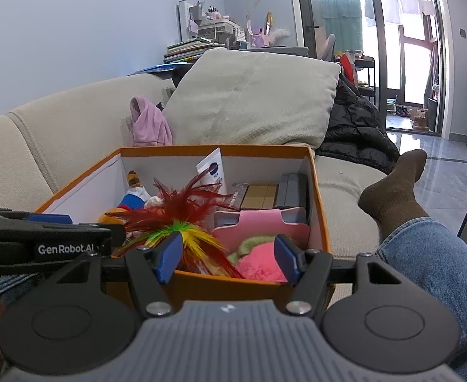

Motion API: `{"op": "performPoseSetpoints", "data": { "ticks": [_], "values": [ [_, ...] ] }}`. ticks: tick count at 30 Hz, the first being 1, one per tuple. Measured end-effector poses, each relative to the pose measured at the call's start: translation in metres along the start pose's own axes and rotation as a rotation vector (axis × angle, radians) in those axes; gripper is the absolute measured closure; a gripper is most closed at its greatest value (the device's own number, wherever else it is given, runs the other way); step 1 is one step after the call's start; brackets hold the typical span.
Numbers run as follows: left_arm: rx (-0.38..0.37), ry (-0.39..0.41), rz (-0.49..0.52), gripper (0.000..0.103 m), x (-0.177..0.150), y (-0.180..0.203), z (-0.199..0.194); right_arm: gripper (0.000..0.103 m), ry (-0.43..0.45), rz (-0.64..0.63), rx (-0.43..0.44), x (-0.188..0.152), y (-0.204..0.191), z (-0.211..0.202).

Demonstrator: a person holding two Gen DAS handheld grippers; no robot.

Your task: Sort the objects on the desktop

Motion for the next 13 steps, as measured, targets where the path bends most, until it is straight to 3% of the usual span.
{"op": "performPoseSetpoints", "data": {
  "ticks": [13],
  "values": [
    [0.000, 0.002, -0.002, 0.029, 0.0001, -0.0002, -0.0004, 0.038, 0.004, -0.001, -0.003, -0.0004, -0.0004, -0.0002]
  ]
}}
Point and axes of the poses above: each gripper's, at about its wrist camera, not at the fingertips, and z roughly the way its jaws point, y to its right, x to its top, the point moved 7 cm from there along z, roughly the way its jaws point, and after that the axes turned 6 degrees about x, right-handed, at the moved point
